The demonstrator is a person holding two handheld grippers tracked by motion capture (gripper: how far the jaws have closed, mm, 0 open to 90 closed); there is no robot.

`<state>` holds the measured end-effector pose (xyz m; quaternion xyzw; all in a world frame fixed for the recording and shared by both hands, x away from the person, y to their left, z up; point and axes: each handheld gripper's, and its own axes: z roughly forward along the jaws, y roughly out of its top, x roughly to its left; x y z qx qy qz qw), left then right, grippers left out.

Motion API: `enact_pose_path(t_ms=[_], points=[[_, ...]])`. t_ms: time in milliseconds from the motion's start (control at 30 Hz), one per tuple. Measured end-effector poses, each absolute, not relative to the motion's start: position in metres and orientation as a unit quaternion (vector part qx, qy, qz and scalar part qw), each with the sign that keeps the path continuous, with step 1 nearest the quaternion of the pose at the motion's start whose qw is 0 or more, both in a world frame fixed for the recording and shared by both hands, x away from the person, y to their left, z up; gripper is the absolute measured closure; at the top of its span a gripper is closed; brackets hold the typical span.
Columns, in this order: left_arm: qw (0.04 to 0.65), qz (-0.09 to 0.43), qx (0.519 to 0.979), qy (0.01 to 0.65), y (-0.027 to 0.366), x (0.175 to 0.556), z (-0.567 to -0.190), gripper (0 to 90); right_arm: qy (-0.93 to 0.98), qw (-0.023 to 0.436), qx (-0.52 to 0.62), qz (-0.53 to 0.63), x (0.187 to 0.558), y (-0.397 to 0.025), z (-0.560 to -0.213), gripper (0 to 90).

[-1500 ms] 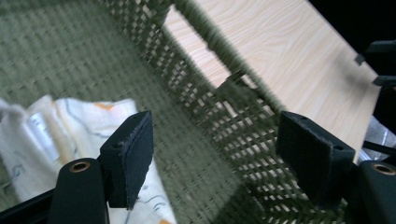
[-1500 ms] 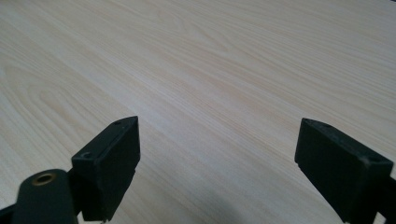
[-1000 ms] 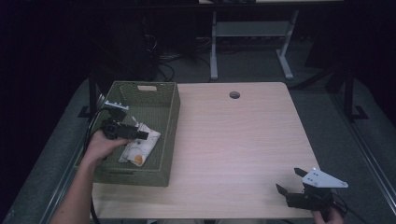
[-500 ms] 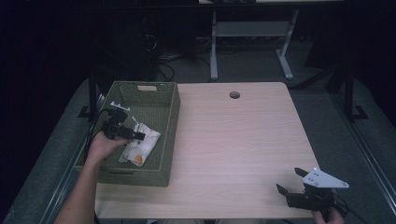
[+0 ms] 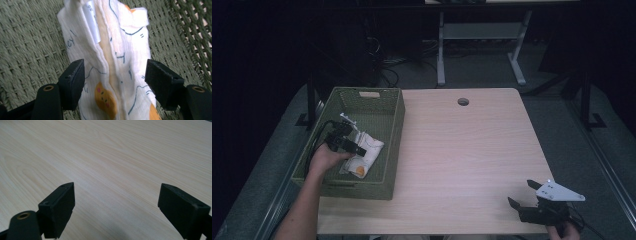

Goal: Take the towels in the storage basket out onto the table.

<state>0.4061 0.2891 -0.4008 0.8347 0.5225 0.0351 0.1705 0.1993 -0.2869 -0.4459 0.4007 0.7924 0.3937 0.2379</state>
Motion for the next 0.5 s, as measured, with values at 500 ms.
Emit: enact_pose_path(t_ms=[500], points=[[0.132,0.022,0.84,0.526,0.2825,0.409,-0.4086,48.1,0.796,0.236,0.397,0.391,0.1991,-0.2837,-0.4456,13.8]])
